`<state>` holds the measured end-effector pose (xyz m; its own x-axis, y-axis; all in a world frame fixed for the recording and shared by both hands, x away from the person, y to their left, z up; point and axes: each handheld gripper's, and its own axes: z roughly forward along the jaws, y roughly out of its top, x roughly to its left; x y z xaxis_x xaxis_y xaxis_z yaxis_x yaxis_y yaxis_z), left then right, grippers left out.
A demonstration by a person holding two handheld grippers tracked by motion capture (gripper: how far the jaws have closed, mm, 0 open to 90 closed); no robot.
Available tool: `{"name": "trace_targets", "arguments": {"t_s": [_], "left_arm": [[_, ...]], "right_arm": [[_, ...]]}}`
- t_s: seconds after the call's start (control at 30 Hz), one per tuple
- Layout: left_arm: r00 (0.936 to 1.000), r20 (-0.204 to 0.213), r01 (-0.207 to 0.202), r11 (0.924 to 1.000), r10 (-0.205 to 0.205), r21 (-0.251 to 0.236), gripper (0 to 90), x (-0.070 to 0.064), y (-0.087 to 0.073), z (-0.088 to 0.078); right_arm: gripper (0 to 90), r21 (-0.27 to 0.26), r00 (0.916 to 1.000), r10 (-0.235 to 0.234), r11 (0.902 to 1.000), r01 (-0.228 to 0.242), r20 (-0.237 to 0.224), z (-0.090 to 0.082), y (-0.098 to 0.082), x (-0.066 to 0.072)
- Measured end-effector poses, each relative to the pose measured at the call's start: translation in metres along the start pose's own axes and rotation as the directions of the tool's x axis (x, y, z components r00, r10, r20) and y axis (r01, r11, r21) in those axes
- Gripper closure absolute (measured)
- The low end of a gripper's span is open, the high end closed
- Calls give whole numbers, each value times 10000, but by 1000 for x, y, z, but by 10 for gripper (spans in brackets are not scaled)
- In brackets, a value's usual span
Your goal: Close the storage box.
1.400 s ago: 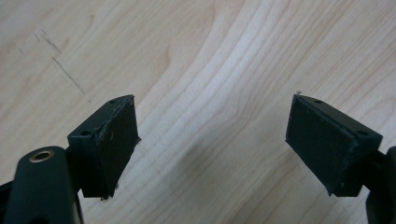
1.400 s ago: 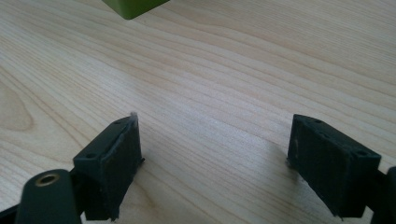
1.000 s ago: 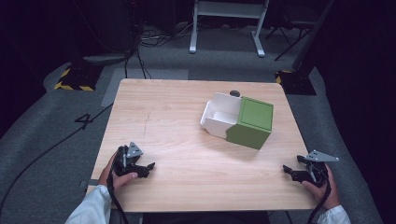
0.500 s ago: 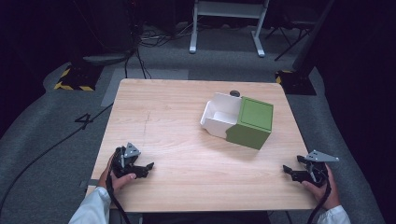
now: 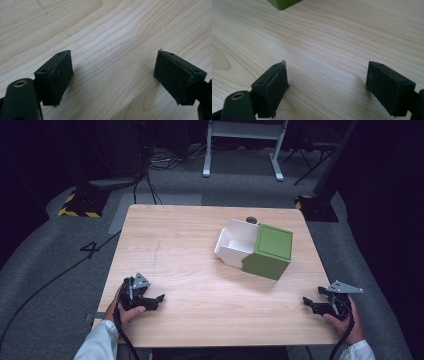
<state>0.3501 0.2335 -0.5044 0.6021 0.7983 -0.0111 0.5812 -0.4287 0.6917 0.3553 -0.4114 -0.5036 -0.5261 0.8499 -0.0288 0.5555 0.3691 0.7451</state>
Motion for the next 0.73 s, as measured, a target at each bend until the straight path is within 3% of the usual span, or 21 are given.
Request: {"name": "trace_targets", "arguments": {"t_s": [0.73], "left_arm": [[10000, -5, -19, 10000, 19, 7, 160, 0, 0, 0]], "right_arm": [[175, -10, 10000, -41, 10000, 41, 31, 0, 0, 0]]}}
